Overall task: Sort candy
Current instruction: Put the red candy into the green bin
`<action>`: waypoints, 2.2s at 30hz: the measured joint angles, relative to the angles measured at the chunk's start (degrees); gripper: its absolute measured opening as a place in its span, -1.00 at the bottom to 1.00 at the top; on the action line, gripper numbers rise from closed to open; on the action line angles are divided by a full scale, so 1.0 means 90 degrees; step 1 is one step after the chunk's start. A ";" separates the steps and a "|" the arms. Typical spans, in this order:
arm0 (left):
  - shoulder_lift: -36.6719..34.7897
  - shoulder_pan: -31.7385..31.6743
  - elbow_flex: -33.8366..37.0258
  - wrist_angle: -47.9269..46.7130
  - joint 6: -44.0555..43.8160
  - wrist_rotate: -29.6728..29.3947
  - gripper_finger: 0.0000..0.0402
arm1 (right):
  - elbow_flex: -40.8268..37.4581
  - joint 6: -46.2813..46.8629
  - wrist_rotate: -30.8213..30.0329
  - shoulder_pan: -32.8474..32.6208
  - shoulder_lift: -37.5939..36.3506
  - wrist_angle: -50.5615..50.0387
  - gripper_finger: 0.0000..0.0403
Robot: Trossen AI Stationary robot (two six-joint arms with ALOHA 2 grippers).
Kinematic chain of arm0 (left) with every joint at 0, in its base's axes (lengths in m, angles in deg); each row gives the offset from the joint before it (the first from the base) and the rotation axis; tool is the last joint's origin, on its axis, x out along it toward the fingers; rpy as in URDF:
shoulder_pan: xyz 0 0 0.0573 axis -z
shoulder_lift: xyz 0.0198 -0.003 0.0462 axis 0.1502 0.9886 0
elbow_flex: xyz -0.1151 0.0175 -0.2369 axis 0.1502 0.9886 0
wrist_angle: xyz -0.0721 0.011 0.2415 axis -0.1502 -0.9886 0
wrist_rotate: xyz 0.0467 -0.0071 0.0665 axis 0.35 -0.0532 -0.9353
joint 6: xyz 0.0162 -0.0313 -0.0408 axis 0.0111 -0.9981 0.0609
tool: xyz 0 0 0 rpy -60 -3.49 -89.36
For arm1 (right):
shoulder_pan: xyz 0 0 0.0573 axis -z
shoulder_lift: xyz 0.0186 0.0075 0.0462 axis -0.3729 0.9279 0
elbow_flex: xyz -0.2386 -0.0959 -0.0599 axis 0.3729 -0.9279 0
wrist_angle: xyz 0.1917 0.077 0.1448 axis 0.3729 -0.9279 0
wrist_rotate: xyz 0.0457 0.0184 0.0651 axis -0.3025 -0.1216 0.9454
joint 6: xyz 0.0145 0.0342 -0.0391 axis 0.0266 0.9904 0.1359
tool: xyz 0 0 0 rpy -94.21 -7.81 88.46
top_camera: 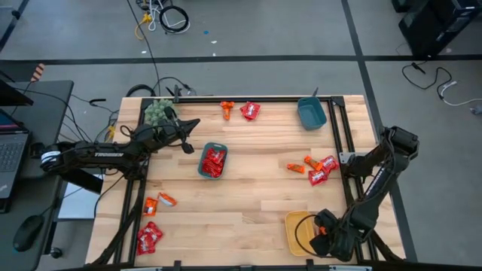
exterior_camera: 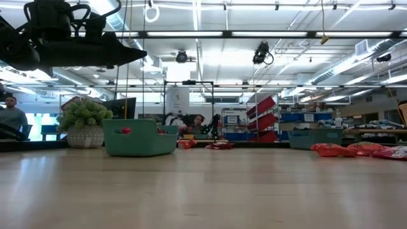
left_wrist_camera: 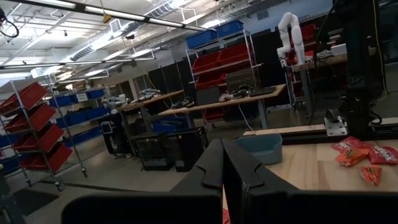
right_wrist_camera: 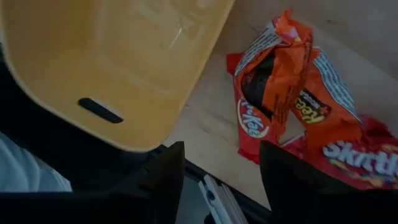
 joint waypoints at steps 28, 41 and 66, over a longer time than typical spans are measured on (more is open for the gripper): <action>0.0000 0.0001 -0.0002 -0.0155 0.0003 -0.0009 -1.00 | -0.0448 -0.0479 -0.0008 0.0146 -0.0009 0.0442 -0.41; 0.0002 0.0001 -0.0005 -0.0142 0.0041 -0.0084 -1.00 | -0.0349 -0.0920 0.0600 -0.0054 0.1213 0.0746 0.08; 0.0002 0.0000 -0.0005 -0.0147 0.0046 -0.0169 -1.00 | -0.0108 -0.0793 0.0301 0.0138 0.0225 -0.0425 -0.92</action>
